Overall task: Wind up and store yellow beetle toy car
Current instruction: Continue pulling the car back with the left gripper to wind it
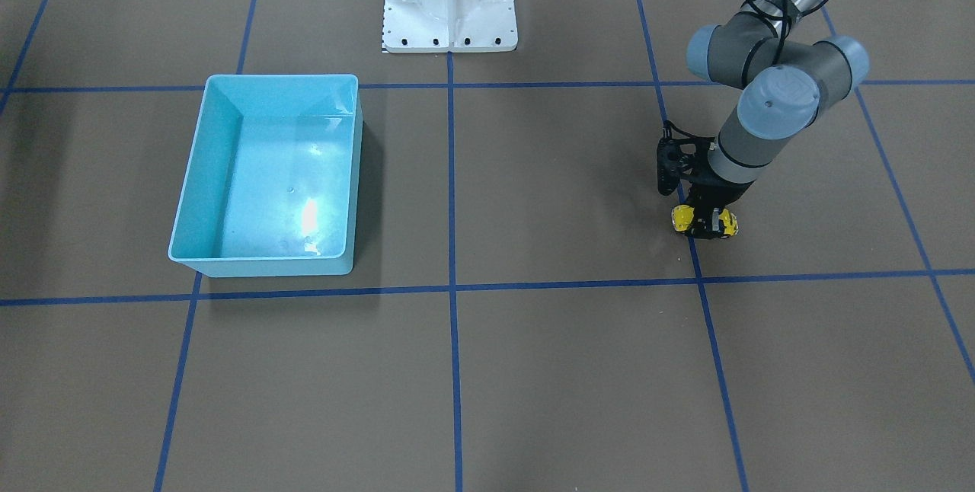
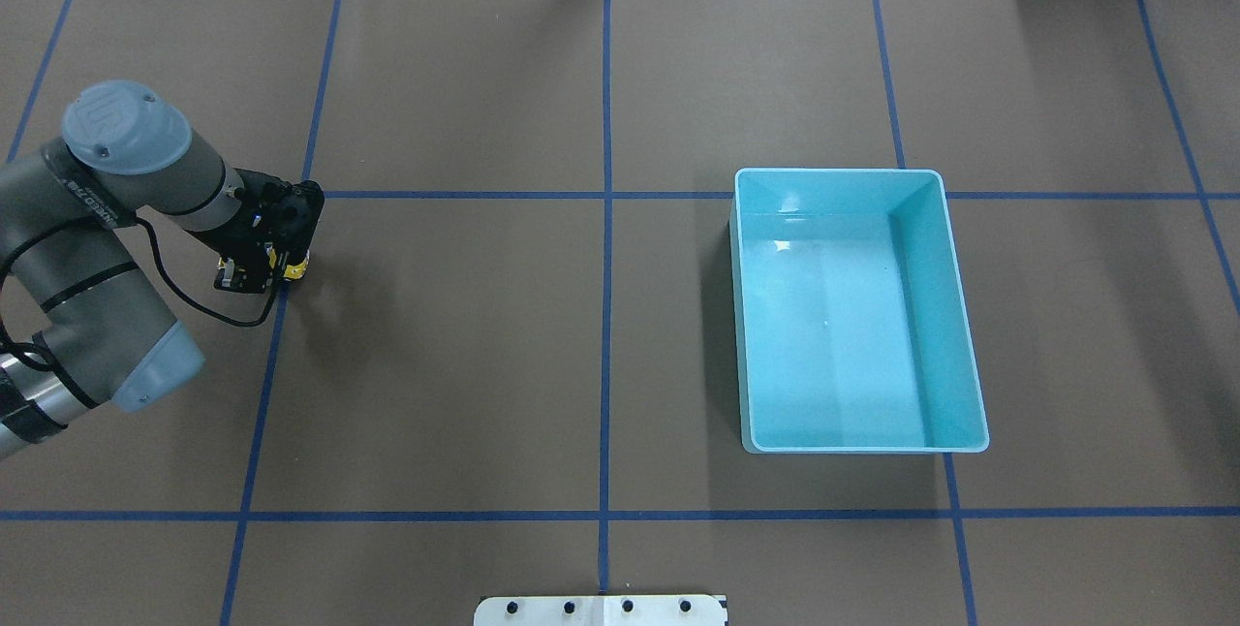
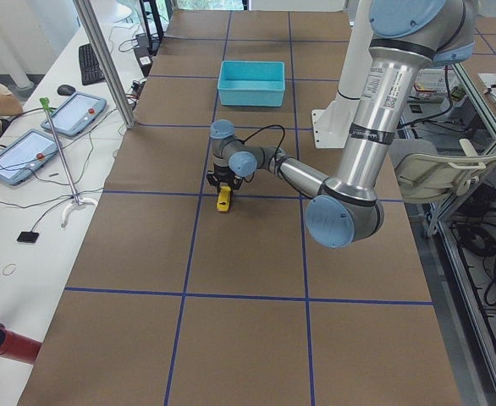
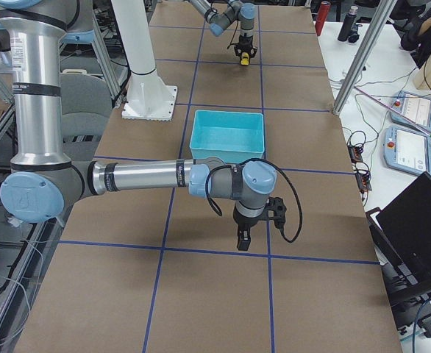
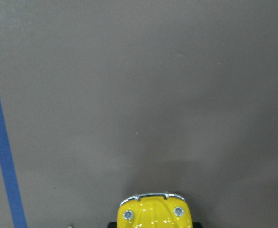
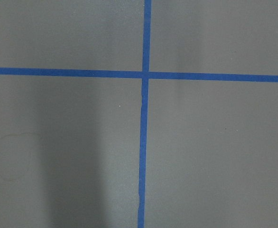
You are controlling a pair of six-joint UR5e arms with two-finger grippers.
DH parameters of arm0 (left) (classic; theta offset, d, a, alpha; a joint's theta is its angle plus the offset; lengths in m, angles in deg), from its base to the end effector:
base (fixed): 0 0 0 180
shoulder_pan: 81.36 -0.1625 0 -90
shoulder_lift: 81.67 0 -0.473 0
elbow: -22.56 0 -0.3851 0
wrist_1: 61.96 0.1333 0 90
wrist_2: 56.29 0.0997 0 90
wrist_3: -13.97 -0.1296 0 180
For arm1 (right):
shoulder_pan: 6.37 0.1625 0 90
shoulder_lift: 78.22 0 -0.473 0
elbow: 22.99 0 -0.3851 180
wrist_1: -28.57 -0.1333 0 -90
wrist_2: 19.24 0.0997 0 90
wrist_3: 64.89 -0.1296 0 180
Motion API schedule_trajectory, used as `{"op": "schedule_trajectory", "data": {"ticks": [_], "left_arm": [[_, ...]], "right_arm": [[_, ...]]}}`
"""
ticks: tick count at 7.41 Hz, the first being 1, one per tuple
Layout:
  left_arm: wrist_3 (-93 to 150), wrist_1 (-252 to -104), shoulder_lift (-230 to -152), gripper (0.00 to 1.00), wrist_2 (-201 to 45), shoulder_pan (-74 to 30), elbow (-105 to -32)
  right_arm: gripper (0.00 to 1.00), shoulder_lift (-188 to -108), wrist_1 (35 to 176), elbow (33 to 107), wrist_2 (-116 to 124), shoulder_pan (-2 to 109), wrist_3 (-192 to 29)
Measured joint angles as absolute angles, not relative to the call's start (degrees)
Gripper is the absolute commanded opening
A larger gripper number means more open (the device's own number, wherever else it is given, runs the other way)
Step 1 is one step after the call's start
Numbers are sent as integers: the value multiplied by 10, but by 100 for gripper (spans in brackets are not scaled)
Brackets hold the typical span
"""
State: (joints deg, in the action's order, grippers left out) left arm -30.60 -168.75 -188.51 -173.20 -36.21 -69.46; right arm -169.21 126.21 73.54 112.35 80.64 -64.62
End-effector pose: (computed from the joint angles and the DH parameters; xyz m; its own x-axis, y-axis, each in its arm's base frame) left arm 0.4054 -0.5133 0.5265 -0.0843 0.9855 0.1470 -0.7214 -0.1622 0.6733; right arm 0.0226 -0.4730 0.6988 0.7479 -0.0194 0.6635 0.0557 0.9979 -0.0335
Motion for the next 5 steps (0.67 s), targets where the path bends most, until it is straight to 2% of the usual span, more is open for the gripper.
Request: {"op": "schedule_trajectory", "data": {"ticks": [5], "left_arm": [[-325,-1730,-1849,0,-1750,-346,-694]], "right_arm": [[100,-1696,1262,736,1125,806,-646]]}}
